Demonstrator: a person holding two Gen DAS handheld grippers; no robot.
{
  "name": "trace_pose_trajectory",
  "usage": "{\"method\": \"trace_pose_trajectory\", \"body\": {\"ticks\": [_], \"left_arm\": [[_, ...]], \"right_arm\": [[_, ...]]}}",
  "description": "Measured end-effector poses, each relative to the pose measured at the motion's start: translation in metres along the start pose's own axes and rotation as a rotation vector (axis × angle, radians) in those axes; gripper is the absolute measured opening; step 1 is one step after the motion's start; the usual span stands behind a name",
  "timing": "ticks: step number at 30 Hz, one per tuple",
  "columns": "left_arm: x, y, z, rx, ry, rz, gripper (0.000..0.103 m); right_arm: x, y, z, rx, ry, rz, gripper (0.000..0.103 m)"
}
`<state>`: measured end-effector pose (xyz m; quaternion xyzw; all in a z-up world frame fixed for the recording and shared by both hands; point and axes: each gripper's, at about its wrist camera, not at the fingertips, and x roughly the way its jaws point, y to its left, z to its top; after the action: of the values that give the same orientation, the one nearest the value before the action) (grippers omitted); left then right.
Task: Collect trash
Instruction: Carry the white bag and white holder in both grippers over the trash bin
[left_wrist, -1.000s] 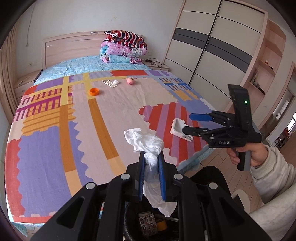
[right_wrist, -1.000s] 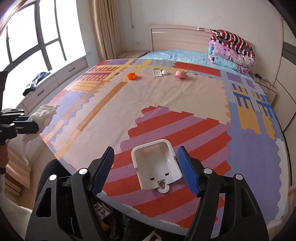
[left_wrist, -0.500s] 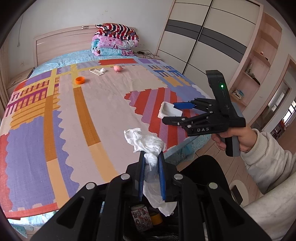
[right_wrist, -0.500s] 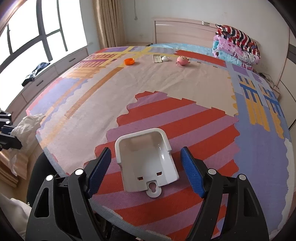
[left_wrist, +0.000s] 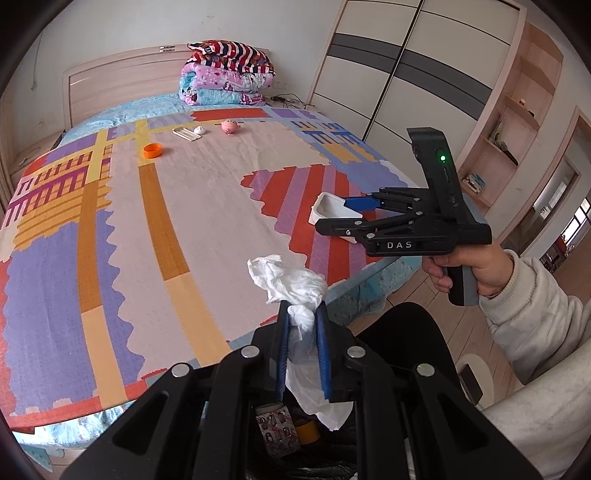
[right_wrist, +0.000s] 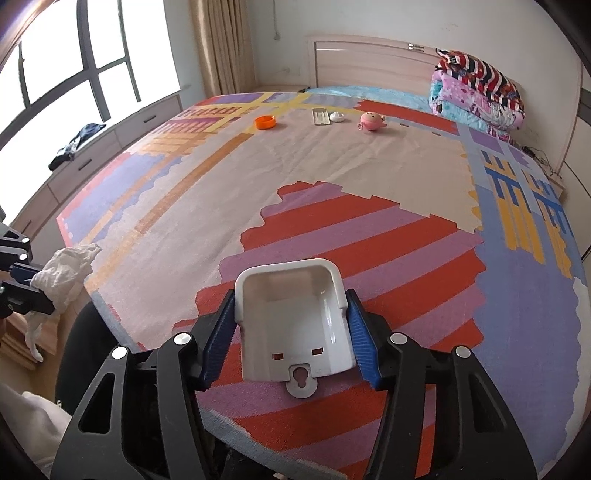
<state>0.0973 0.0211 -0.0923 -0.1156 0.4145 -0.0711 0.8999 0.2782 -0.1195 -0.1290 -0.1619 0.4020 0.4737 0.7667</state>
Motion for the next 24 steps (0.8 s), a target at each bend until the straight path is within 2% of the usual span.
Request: {"method": "trace_pose_trajectory", "body": {"ticks": [7,14,24], "left_arm": [[-0.003,-0.003,-0.006,0.006,0.004,-0.006,0.013],[-0.006,-0.012,-0.021,0.016,0.022,-0.01,0.013],[0.016,-0.008,-0.057,-0.022,0.119,-0.015,0.013]], "right_arm": [[-0.019,0.014,-0.004,-0.01,-0.027,0.001,0.055],[-0.047,0.046,-0.015,-0.051,-0.054,0.023,0.055],[-0.058,0.083,-0.048,-0.058,-0.029,0.088,0.055]]}}
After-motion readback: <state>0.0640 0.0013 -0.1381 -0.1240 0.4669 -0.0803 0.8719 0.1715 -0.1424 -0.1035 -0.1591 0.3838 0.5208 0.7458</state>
